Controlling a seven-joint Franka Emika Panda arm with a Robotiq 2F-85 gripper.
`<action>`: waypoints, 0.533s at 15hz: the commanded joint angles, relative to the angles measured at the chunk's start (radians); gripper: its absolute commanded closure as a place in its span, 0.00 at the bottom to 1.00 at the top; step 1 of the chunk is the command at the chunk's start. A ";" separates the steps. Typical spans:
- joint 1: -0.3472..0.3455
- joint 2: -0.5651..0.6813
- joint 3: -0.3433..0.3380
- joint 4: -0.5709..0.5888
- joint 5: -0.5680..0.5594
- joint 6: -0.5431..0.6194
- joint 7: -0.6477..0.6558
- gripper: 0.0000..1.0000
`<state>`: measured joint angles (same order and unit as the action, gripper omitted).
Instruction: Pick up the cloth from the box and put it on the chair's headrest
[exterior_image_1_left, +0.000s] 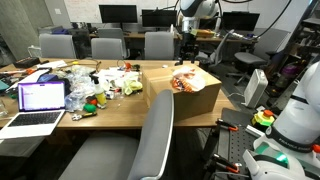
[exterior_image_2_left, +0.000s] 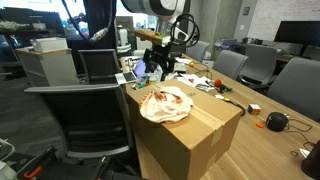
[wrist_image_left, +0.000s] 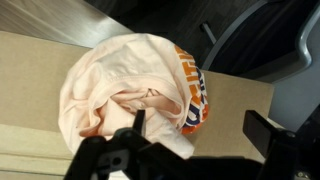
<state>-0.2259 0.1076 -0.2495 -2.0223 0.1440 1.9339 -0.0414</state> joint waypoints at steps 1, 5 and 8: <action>-0.016 0.058 0.008 0.032 0.034 0.022 -0.008 0.00; -0.040 0.103 0.013 0.025 0.134 0.070 -0.053 0.00; -0.057 0.126 0.016 0.016 0.201 0.105 -0.081 0.00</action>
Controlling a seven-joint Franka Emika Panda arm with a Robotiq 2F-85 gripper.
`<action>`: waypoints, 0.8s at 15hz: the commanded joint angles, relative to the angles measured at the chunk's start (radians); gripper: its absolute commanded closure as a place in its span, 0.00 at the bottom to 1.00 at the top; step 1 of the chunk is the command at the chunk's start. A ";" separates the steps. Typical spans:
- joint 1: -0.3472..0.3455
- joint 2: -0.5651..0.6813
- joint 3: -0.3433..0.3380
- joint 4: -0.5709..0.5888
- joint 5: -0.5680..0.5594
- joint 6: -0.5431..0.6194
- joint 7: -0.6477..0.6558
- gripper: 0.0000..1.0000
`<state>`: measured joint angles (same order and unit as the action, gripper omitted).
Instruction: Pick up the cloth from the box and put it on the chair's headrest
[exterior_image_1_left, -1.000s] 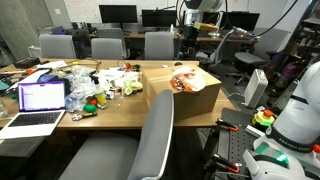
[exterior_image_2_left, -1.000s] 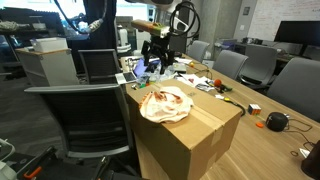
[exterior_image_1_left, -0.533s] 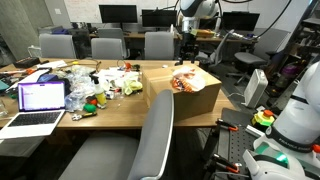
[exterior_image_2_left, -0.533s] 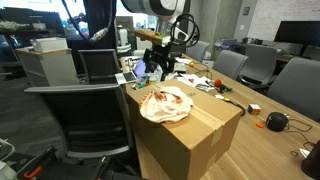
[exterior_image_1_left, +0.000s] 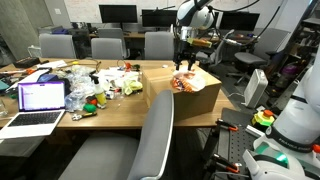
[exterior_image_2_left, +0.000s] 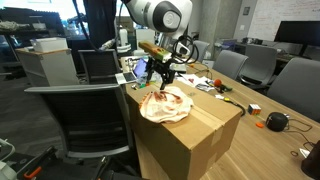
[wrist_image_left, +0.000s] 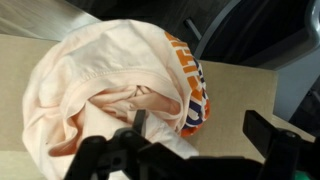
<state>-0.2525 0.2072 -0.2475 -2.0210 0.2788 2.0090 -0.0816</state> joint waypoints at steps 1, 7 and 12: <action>-0.036 0.035 0.014 0.014 0.081 0.036 -0.047 0.00; -0.041 0.070 0.008 -0.008 0.041 0.081 -0.004 0.00; -0.015 0.075 0.008 -0.016 -0.050 0.086 0.068 0.00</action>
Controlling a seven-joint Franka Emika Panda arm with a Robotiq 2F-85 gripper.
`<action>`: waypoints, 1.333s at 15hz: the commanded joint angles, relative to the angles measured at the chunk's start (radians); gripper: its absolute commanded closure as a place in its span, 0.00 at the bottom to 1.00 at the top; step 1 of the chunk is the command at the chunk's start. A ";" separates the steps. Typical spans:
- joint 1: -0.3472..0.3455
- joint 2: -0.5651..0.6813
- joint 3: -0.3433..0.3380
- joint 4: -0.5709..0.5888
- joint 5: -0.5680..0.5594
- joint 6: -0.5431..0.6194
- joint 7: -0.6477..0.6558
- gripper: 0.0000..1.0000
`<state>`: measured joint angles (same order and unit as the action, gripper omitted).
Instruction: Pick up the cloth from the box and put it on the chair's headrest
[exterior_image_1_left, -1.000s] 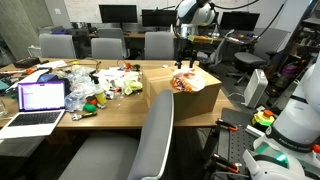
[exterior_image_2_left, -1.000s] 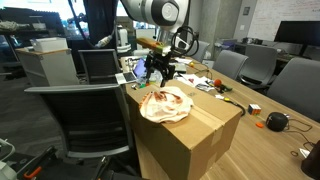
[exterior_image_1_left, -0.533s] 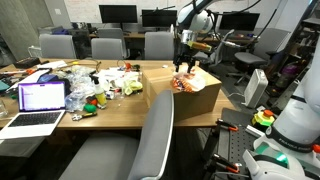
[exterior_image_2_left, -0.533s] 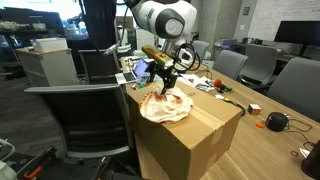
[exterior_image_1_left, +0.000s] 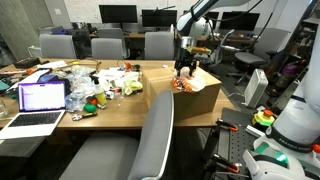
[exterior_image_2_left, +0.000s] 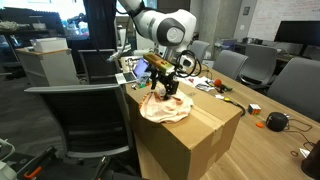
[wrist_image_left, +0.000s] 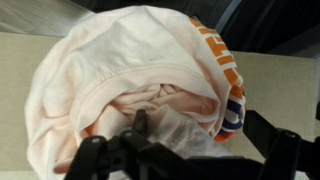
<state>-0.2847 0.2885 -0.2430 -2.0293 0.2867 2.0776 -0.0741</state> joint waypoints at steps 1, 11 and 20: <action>0.026 -0.002 0.003 -0.005 -0.085 0.011 0.086 0.00; 0.026 0.029 0.048 -0.002 -0.045 0.056 0.093 0.00; -0.017 0.085 0.056 -0.003 0.089 0.063 0.011 0.00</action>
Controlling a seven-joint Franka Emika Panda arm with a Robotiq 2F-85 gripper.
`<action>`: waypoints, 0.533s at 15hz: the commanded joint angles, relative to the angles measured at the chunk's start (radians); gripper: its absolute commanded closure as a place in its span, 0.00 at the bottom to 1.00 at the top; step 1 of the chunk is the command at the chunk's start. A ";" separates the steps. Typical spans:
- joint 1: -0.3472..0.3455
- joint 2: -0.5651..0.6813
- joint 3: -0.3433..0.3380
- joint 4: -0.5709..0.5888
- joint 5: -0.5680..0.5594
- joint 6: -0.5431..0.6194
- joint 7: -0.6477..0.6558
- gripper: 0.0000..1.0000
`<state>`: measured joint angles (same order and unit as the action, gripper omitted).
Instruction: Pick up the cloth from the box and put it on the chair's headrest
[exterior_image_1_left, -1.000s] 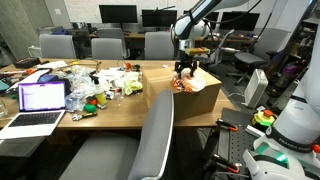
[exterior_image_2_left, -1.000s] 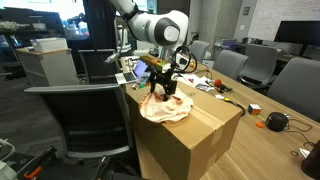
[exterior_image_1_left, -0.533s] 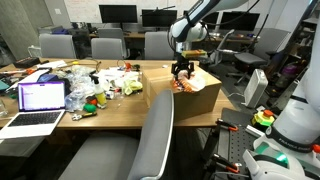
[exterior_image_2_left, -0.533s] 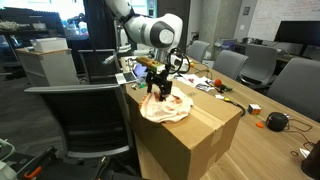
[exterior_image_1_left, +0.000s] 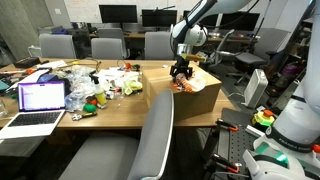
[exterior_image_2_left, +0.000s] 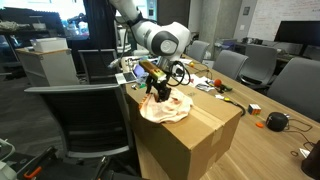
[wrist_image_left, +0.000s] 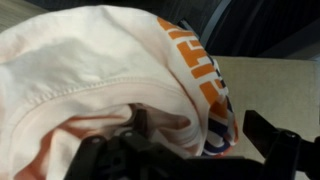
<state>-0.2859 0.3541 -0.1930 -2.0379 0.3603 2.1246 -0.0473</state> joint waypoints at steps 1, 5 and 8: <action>-0.016 0.017 0.005 0.001 0.010 0.016 -0.014 0.00; -0.014 0.003 0.005 -0.006 0.005 0.016 -0.010 0.26; -0.014 -0.019 0.004 -0.019 0.009 0.023 -0.012 0.49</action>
<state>-0.2930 0.3621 -0.1936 -2.0377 0.3603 2.1262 -0.0473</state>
